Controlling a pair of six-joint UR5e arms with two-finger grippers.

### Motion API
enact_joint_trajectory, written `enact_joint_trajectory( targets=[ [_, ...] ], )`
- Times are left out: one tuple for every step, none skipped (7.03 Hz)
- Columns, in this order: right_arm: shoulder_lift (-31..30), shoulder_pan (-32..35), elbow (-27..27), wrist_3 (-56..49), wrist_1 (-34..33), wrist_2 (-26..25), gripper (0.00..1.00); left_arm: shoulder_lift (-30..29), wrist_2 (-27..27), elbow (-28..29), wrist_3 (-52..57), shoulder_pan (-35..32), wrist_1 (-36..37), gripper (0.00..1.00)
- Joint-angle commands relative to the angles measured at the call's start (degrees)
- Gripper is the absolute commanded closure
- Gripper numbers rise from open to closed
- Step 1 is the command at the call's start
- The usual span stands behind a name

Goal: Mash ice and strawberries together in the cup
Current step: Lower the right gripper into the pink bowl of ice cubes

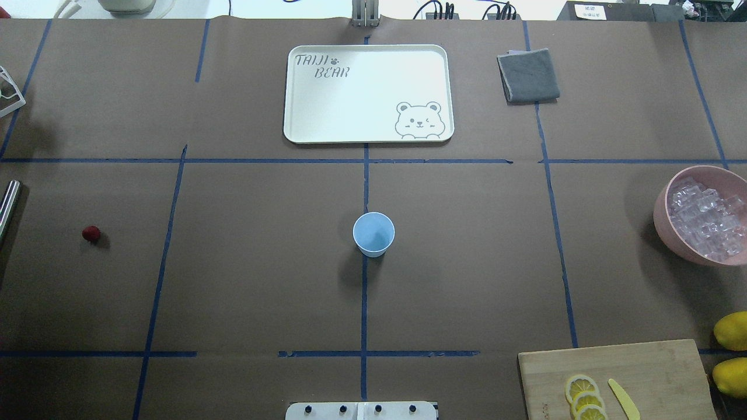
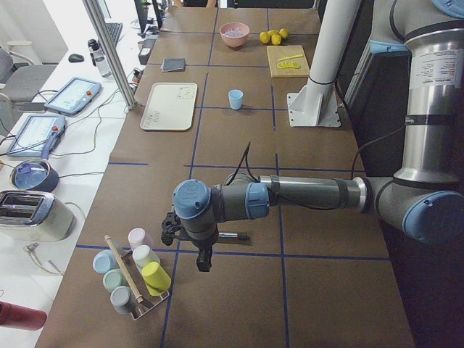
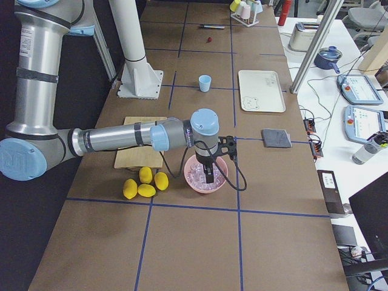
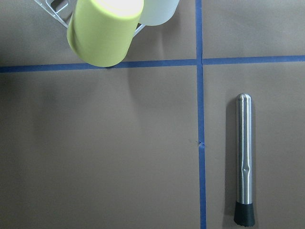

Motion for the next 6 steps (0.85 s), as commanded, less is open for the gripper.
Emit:
enact_joint_trajectory(
  targets=[
    [0.0, -5.4, -0.3, 1.2, 2.0, -1.0, 0.18, 0.0, 0.0, 0.0, 0.0, 0.0, 0.0, 0.00],
    [0.0, -6.8, -1.2, 1.2, 2.0, -1.0, 0.24, 0.0, 0.0, -0.2, 0.0, -0.1, 0.0, 0.00],
    [0.0, -7.5, -1.8, 1.2, 2.1, -1.0, 0.29, 0.0, 0.0, -0.5, -0.1, -0.3, 0.0, 0.00],
    [0.0, -8.5, -2.2, 1.2, 2.0, -2.9, 0.31, 0.0, 0.0, -0.5, 0.0, -0.3, 0.0, 0.00],
    [0.0, -9.3, -2.6, 1.1, 2.0, -4.6, 0.32, 0.0, 0.0, -0.6, 0.1, -0.3, 0.0, 0.00],
    [0.1, -10.5, -3.5, 1.1, 2.1, -4.6, 0.34, 0.0, 0.0, -0.8, 0.0, -0.3, 0.0, 0.00]
  ],
)
